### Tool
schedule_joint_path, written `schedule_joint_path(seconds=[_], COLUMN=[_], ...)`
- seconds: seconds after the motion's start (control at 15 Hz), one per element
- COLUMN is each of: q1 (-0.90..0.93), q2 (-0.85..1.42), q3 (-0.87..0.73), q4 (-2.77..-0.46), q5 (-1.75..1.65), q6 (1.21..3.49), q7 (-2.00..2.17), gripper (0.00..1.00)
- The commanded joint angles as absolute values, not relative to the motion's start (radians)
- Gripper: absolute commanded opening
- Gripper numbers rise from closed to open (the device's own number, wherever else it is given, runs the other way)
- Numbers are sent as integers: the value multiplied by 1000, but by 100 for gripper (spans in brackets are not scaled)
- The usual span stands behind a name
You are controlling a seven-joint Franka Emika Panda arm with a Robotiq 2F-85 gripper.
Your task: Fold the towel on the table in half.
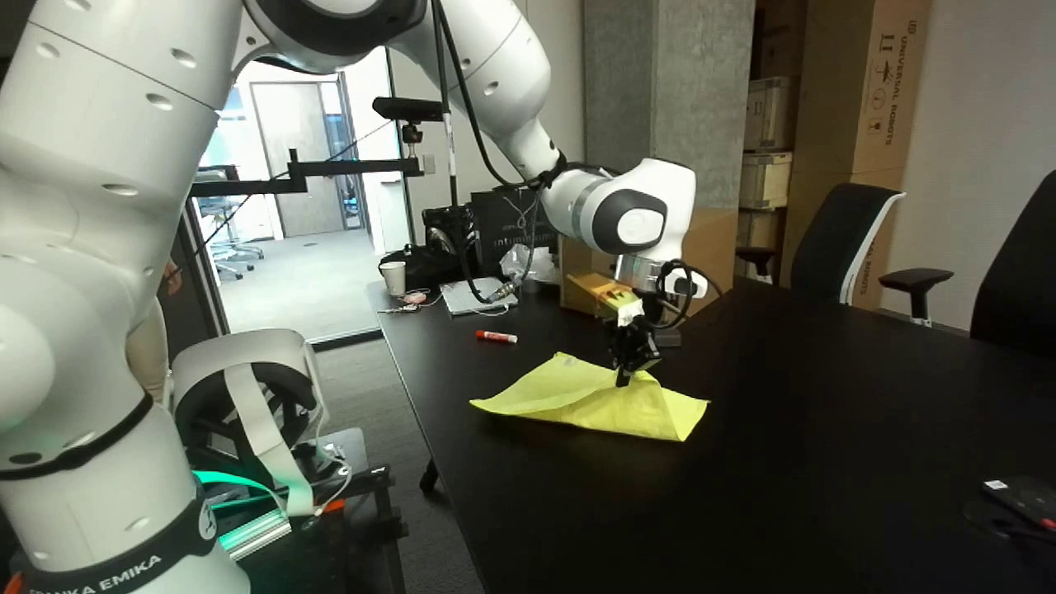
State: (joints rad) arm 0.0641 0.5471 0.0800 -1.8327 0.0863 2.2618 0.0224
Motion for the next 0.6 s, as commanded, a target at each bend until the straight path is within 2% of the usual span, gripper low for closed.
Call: schedule_joint_path(seconds=[0.0, 0.53], q1=[73, 121], q2=[645, 795], q3=[92, 91], q4=[-1672, -1408], q5=[95, 77], q6=[2181, 2064], q7=[16, 47], gripper=[4, 4])
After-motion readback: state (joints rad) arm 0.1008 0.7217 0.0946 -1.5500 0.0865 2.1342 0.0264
